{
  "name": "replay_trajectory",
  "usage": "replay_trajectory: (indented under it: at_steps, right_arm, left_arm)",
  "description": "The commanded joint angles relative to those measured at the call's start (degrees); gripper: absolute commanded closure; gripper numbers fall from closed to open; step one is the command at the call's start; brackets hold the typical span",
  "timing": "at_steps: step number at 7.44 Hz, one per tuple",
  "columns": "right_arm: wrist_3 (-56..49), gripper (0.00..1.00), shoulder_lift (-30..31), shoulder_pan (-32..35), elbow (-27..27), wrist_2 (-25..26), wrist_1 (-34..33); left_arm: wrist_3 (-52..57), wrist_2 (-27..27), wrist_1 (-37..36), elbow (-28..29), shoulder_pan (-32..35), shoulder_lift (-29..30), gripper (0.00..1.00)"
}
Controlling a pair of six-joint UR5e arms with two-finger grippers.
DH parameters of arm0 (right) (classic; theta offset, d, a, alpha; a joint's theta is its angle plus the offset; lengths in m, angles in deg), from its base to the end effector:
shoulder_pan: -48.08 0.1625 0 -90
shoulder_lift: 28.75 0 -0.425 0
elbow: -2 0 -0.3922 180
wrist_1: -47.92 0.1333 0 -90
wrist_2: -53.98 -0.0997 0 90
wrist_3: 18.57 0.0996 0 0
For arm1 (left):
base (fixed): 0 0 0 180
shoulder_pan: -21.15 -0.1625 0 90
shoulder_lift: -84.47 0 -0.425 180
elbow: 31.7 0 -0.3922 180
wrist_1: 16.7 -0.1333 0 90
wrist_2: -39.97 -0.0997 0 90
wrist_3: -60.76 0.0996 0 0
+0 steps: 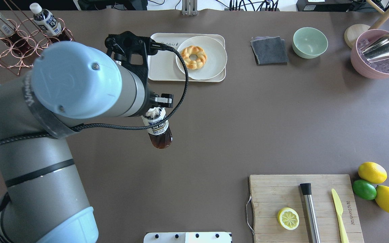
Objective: Place tea on tray
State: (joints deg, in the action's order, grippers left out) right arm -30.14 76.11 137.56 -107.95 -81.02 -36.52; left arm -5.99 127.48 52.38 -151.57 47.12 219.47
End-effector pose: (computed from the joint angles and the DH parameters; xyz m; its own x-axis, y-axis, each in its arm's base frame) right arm 0.0593 -0.3932 0.5893 0.6898 -0.3314 0.6437 0.1503 0.9353 0.3204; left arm 0.4270 -0.3611 0.0624 0.6713 0.1117 -0.7328 0.2221 0.9128 0.3426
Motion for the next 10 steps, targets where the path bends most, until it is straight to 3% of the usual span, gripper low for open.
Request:
replay_trajectory:
  at_steps: [1,5,6,8,10]
  right_arm:
    - [0.0,0.00,0.1,0.0,1.1,0.2,2.3]
    - [0.9,0.00,-0.4,-0.3,1.5,0.2,2.3]
    - [4.0,0.00,-2.5,-0.4,1.4,0.1,2.3]
    - [10.6,0.01,-7.0,-2.7,1.1,-0.7,2.3]
    - [21.1,0.01,-15.1,-4.6,0.8,-4.1,1.7]
  left_arm:
    - [-4.5,-3.0,3.9,5.0,-4.5,0.9,1.00]
    - [-4.3,-6.6,4.7,7.5,-6.8,0.9,1.00]
    - [-4.3,-6.6,4.8,7.5,-6.8,0.8,0.88]
    - [-4.4,-6.6,5.5,7.6,-7.0,0.4,0.43]
    - [-4.4,-6.6,5.6,7.3,-6.9,0.6,0.03]
